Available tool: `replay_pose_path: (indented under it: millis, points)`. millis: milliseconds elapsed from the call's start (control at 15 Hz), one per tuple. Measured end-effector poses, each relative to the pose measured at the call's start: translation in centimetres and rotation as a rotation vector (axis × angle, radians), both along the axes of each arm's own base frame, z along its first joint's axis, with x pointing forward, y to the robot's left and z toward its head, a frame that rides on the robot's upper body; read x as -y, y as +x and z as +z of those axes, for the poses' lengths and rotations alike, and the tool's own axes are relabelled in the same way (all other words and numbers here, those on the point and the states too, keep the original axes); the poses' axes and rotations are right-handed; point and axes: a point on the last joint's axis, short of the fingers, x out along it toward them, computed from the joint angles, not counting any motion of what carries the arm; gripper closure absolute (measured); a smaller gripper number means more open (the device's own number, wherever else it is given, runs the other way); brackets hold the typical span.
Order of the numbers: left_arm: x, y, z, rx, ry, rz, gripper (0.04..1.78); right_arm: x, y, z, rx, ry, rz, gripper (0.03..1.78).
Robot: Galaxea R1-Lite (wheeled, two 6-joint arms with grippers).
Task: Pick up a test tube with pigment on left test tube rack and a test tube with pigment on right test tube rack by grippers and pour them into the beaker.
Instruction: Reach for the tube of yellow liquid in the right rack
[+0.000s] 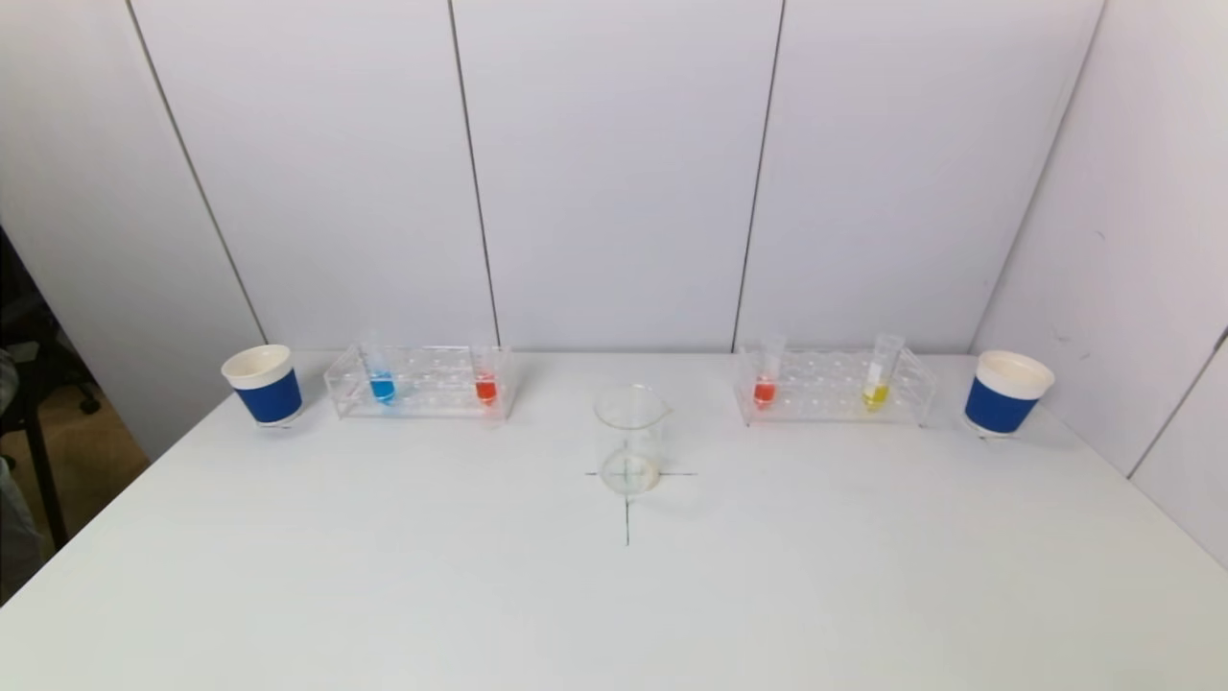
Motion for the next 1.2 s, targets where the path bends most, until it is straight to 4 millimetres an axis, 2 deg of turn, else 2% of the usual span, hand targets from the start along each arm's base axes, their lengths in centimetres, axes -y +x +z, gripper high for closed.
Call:
replay_pose_path:
  millis: [1200]
  points:
    - [0.00,0.00,0.00,0.000,0.000,0.000,0.05,0.00,0.00,0.02,0.001,0.000,0.000,0.05]
